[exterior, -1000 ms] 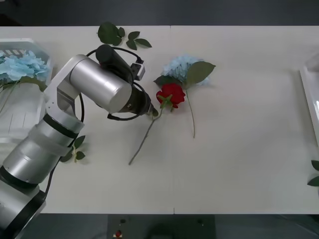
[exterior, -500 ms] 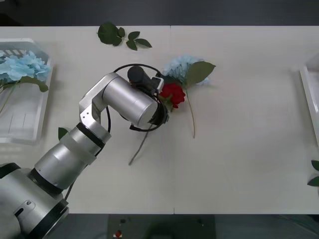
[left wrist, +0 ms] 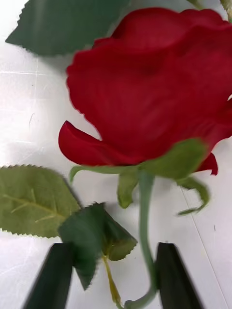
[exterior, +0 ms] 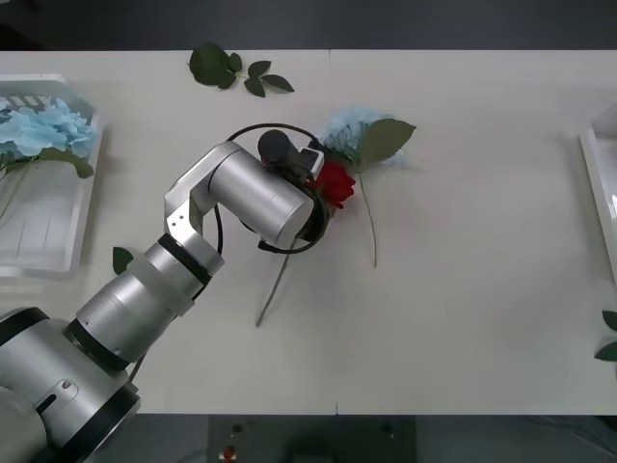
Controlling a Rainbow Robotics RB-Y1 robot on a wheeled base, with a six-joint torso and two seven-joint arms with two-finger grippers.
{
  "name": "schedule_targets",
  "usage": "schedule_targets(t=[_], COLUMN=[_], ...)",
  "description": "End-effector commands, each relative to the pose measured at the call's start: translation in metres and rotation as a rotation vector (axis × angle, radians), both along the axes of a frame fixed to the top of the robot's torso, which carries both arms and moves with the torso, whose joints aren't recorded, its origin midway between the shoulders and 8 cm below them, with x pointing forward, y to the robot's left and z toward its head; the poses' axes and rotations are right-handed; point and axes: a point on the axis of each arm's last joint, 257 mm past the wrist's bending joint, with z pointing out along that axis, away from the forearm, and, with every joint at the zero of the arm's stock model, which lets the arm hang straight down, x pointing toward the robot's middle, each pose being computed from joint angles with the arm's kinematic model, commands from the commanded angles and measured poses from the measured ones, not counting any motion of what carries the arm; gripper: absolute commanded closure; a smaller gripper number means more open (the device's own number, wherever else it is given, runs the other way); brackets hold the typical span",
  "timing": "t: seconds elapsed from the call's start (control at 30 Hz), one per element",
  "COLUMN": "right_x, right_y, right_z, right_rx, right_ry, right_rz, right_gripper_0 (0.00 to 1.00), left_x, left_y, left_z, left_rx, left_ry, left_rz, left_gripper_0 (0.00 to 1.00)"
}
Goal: Put the red flowers into the right box and the blue flowers into the left box
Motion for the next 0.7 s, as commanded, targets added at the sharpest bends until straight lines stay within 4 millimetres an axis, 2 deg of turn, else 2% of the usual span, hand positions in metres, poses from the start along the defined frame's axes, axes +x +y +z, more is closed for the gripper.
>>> schedule_targets(t=[0.03,0.13,0.23,0.33,0.37,0.47,0.53,0.7], right_x=[0.011,0.020,0.028,0.040,0.042,0.051,0.057,0.062], right_y=[0.002,0.014,0.038,0.072,0.078,0.116,0.148,0.208], right_z=[0.021,0.024,0.023,0.034,0.038,0.048,0.049,0.052], right_rx=[0.006,0.039,0.133,0.230,0.243,0.308,0.358,0.420], right_ry=[-0.045,-0.063,-0.078,-0.090,-0.091,-0.079,-0.064,-0.025], right_rz=[0.006,0.031,0.046,0.096,0.109,0.199,0.280,0.466], right_gripper_0=[0.05,0.02,0.00,0.00,0.00,0.00,0.00,0.00], left_x=[0.013,0.017,0.022,0.021,0.020,0.008,-0.002,-0.023], left_y=[-0.003,0.005,0.015,0.032,0.035,0.053,0.066,0.080], left_z=[0.023,0.026,0.041,0.068,0.074,0.098,0.120,0.158], left_rx=[0.000,0.002,-0.009,-0.049,-0.057,-0.094,-0.135,-0.262], left_ry=[-0.052,-0.060,-0.088,-0.089,-0.088,-0.072,-0.074,-0.101], left_rz=[-0.007,0.001,0.003,0.004,0.003,-0.004,-0.013,-0.038], left_gripper_0=[1.00,1.00,1.00,1.00,1.00,1.00,1.00,1.00])
